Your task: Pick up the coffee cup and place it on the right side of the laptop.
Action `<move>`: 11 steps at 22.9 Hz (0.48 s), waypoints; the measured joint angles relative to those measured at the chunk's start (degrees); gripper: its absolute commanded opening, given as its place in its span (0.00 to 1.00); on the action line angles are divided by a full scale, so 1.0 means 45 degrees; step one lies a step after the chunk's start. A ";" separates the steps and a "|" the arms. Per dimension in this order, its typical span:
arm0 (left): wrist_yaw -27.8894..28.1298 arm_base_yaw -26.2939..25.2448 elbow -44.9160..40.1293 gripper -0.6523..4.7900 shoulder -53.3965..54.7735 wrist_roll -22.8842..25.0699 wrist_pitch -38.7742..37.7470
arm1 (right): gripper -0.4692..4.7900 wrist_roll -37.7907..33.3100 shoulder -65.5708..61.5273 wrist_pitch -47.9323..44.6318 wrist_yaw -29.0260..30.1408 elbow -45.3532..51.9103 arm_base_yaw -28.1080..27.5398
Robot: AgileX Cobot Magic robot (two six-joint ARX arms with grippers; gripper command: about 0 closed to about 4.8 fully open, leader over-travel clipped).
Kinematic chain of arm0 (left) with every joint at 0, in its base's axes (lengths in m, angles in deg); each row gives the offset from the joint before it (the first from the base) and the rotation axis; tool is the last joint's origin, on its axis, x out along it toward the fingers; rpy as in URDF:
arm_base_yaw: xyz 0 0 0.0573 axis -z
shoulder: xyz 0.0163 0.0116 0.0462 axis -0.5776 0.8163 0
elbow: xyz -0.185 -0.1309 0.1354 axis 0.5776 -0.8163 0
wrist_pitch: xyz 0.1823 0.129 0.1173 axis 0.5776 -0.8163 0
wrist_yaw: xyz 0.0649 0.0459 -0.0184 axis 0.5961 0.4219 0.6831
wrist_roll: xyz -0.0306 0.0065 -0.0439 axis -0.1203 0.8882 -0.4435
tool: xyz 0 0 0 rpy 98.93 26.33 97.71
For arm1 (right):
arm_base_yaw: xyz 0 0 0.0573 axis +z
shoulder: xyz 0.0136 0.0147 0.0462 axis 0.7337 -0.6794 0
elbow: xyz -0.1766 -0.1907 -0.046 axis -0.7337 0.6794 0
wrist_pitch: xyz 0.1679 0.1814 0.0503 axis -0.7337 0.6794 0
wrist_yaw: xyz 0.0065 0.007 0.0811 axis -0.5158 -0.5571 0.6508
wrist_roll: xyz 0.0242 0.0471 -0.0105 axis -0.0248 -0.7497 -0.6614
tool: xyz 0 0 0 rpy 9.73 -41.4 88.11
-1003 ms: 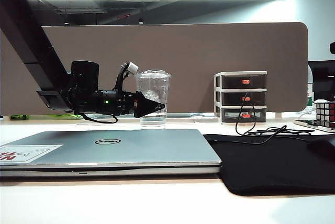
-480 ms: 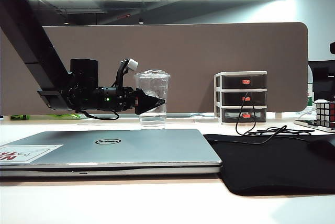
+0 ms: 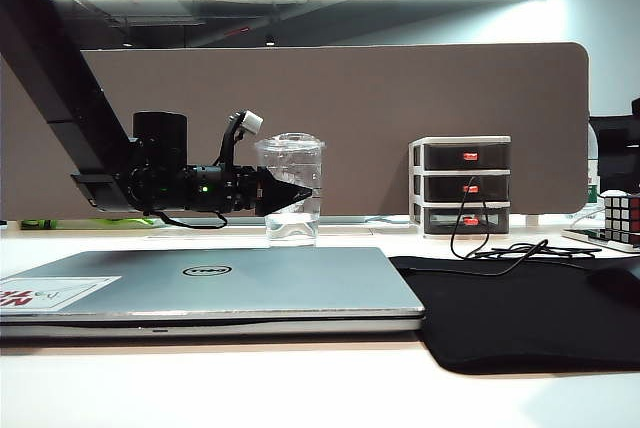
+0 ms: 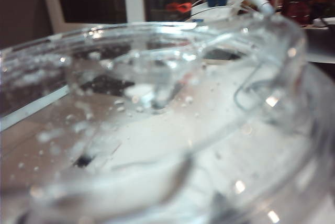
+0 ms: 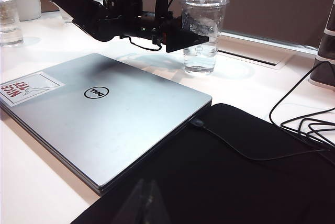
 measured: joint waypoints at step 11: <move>-0.1569 0.0102 0.0000 0.63 -0.0583 -0.0223 0.0131 | 0.09 0.0005 0.0000 -0.0039 0.0005 0.0000 0.0000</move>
